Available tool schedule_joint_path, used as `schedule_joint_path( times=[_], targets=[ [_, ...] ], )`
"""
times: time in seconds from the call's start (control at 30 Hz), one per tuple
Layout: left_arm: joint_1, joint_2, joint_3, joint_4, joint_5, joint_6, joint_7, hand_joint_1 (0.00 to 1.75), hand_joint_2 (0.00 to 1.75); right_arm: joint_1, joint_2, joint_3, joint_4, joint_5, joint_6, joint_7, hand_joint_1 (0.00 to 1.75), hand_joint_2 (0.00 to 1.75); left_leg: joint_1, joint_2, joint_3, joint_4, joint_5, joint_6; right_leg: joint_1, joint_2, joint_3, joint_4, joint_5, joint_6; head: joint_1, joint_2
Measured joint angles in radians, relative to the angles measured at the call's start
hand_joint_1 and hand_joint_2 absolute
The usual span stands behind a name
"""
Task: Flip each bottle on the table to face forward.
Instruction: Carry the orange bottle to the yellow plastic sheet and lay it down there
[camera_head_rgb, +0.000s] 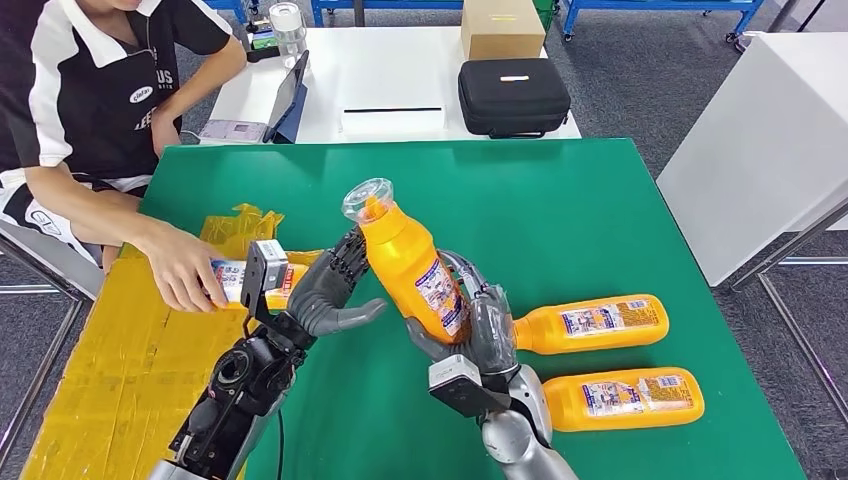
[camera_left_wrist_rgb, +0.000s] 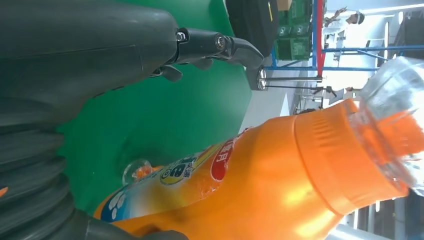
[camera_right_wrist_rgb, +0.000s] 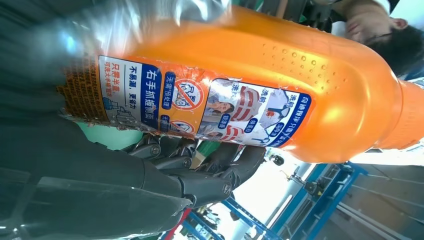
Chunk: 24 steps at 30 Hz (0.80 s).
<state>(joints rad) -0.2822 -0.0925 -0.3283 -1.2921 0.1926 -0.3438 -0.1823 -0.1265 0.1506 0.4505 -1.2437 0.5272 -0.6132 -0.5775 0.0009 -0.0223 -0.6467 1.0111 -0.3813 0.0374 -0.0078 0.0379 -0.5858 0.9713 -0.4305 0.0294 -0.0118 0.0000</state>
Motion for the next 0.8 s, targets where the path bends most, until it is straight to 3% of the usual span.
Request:
schedule_joint_path(
  times=[0.17, 0.33, 0.8],
  targets=[
    [0.001, 0.001, -0.009, -0.001, 0.021, -0.012, 0.0, 0.0, 1.75, -0.007, 0.0, 0.001, 0.016, -0.02, 0.01, -0.023, 1.75, 1.75, 0.0, 0.0, 0.0, 0.0, 0.0, 0.0, 0.0, 0.0, 0.0, 0.0, 0.0, 0.0, 0.0, 0.0],
    [0.031, 0.005, -0.036, -0.055, 0.132, -0.104, 0.02, 0.0, 1.75, -0.019, 0.0, 0.001, 0.049, -0.093, 0.078, -0.057, 1.75, 1.75, 0.0, 0.0, 0.0, 0.0, 0.0, 0.0, 0.0, 0.0, 0.0, 0.0, 0.0, 0.0, 0.0, 0.0],
    [0.046, 0.024, -0.106, -0.137, 0.192, -0.067, 0.046, 0.0, 1.75, -0.034, 0.0, 0.0, 0.07, -0.057, 0.065, -0.067, 1.75, 1.75, 0.0, 0.0, -0.001, 0.0, 0.0, 0.0, 0.0, 0.0, -0.001, 0.0, 0.0, 0.0, 0.0, 0.0]
  ],
)
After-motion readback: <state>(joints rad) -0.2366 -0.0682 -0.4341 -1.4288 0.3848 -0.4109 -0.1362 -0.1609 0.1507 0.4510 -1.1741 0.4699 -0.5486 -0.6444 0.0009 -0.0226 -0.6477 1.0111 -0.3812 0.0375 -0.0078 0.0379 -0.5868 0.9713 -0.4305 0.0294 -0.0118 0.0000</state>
